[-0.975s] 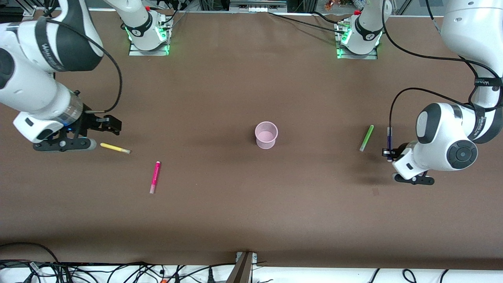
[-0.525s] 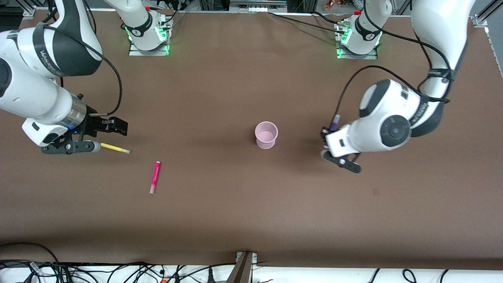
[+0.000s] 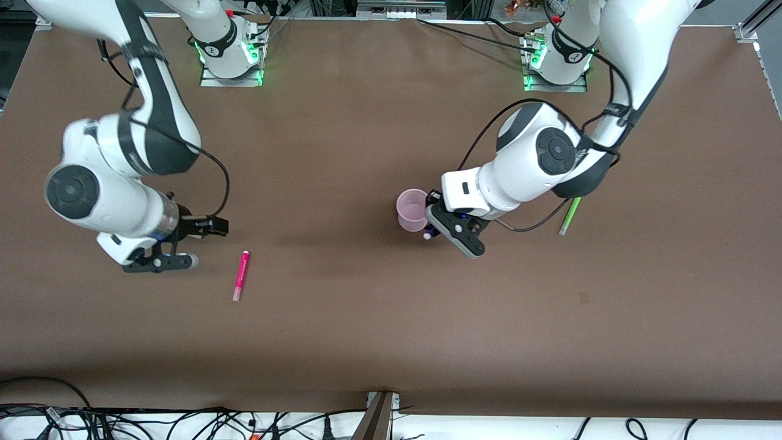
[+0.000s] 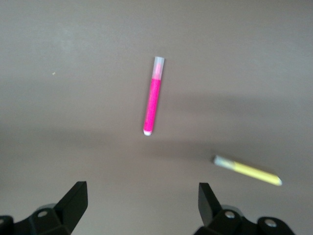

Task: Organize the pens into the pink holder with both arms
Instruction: 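Carry the blue pen to the pink holder while the right gripper nears the marker, then drop the blue pen into the holder while the right gripper grasps the marker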

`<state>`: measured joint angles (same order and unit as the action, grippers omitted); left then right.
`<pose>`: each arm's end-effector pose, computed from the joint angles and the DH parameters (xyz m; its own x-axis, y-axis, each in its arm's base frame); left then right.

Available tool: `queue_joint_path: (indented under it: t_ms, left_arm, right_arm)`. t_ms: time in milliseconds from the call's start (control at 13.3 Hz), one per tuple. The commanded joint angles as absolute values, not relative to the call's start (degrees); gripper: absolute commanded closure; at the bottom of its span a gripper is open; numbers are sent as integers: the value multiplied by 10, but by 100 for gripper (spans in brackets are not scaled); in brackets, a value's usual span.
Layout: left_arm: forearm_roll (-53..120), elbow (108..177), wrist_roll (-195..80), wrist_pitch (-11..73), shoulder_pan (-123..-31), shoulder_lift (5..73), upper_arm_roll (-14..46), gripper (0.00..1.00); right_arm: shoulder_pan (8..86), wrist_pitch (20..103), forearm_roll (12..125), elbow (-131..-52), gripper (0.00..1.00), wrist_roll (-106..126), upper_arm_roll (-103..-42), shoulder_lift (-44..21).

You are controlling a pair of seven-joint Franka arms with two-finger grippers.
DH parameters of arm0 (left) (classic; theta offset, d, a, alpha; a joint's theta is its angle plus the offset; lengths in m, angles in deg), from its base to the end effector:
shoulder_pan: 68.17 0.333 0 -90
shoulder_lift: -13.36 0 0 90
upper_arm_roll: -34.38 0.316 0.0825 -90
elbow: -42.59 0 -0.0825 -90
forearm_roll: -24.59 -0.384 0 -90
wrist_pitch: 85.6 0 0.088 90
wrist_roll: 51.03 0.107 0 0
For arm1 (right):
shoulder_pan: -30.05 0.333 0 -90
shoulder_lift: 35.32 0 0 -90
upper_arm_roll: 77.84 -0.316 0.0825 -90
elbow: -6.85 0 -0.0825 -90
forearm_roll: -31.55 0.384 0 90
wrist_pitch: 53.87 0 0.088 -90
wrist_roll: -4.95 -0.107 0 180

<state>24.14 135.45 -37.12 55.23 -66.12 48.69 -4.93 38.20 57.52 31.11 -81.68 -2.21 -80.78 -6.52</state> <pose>0.6132 -0.3638 0.3650 0.7198 -0.5768 0.3862 -0.6868 -0.6727 0.2754 0.6683 0.1256 0.3520 0.9923 0.0665 -0.1043 0.0664 -0.9978 -0.0049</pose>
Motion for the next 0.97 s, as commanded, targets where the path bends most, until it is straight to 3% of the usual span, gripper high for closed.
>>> queue_joint_path:
  t_ms: [0, 150, 375, 825, 900]
  left_arm:
    - [253, 1418, -253, 671, -653, 500, -56, 100]
    - [254, 1451, -248, 729, -653, 500, -82, 100]
    - [254, 1468, -255, 750, -653, 497, -94, 100]
    - [247, 1487, -247, 752, -657, 508, -94, 100]
    - [247, 1492, -247, 752, -657, 508, -94, 88]
  right_arm:
    - [384, 625, 314, -810, 0, -52, -809, -11]
    - [383, 655, 315, -811, 1, -58, -809, 17]
    - [383, 689, 317, -841, 6, -81, -810, 33]
    - [378, 738, 327, -882, 40, -81, -810, 46]
    - [377, 741, 330, -882, 41, -81, -810, 48]
